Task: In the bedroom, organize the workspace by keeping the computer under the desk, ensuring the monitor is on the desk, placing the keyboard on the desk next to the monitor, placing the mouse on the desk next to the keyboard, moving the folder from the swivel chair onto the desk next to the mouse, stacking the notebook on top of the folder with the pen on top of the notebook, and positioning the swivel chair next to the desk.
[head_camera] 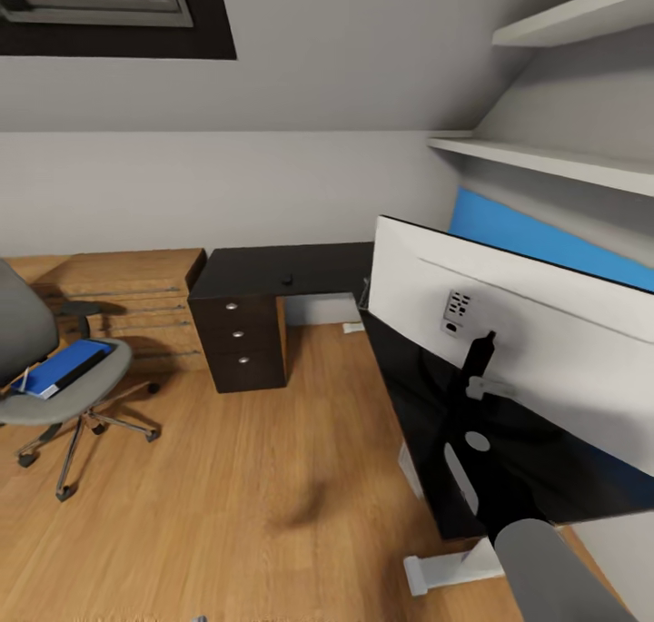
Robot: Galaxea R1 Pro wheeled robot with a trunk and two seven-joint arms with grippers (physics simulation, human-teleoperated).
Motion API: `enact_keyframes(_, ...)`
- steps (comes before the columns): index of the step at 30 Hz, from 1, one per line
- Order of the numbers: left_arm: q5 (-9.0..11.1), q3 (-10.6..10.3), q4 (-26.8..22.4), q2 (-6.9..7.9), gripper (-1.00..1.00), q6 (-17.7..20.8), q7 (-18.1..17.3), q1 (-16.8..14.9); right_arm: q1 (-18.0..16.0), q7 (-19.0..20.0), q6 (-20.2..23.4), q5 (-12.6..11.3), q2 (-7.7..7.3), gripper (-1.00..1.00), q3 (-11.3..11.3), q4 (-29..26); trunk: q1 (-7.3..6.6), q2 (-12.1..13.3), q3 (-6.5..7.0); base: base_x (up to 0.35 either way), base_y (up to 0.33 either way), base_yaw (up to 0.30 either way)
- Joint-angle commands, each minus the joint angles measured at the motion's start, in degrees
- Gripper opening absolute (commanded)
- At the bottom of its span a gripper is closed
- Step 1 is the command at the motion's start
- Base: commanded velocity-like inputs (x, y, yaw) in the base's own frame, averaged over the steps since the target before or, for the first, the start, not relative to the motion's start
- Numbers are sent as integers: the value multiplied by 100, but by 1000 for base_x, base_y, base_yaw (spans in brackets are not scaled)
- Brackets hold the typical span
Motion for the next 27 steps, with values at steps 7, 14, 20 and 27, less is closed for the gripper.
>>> enact_keyframes(7,22,-20,7,-1,100,-17,13,-6,1,343,-4,-22,9,-100,7,225,7,-3,-29,-3,-7,220)
enact_keyframes(14,22,-20,7,-1,100,-17,13,-6,1,343,-4,-20,7,-100,1,224,7,-3,-33,0,0,130)
enact_keyframes(20,22,-20,7,-1,100,-17,13,-6,1,343,-4,-14,2,-100,-2,220,7,-3,-33,0,0,17)
enact_keyframes(27,22,-20,7,-1,100,-17,13,-6,1,343,-5,-13,6,-100,-2,220,7,-3,-33,-104,-131,2)
